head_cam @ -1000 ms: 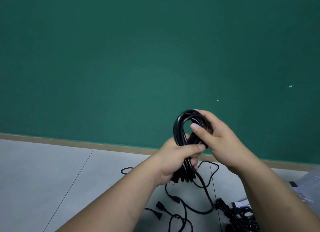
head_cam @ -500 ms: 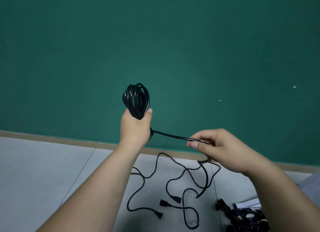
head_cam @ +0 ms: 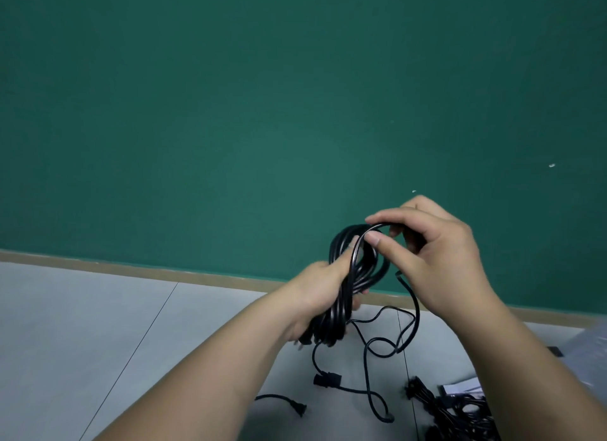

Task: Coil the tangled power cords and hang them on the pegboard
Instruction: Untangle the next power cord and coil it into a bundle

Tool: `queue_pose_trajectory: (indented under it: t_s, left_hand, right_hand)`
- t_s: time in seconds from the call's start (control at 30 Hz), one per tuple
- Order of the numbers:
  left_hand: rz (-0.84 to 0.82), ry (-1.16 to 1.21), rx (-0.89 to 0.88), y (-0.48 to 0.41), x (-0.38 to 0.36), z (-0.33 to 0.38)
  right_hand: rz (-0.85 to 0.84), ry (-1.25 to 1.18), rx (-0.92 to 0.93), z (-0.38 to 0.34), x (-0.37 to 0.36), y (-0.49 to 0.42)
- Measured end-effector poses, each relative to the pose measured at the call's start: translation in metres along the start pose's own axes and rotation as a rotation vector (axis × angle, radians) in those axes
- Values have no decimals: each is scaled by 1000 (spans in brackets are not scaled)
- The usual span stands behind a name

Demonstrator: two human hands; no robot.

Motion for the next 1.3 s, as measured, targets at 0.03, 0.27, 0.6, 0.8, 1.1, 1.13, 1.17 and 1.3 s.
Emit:
queue_pose_trajectory:
  t_s: [0.03, 0.27, 0.6, 0.8, 1.1, 1.13, 1.17, 1.3]
  left_hand:
    - [-49, 34, 13, 2, -9, -1]
    - [-281, 259, -34, 6, -32, 1]
    - [-244, -88, -221, 0, -12, 3]
    - [-190, 198, -231, -4, -3, 9]
    - [-64, -112, -363, -9, 7, 12]
    - [-87, -140, -376, -8, 3, 12]
    - [-111, -152, -381, -7, 0, 11]
    - [-170, -139, -366, -7, -5, 6]
  right_hand:
    - [3, 1, -4, 0, -1, 0]
    - [13, -20, -99, 6, -6, -1]
    - [52, 115, -119, 10, -2, 2]
    - [-53, -132, -359, 41, -6, -2]
    - [57, -338, -373, 27, -4, -1]
    - [80, -316, -377, 27, -6, -1]
    - [103, -306, -387, 29, -7, 0]
    - [205, -153, -355, 26, -8, 7]
Point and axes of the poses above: each hand's wrist, its own y-axis away from the middle knuckle, its own x-axis out of the back of the hand, z = x × y, the point moved 6 cm from there along -y, towards the middle knuckle, and after that the axes turned 9 degrees about -x, right-handed, at the moved point
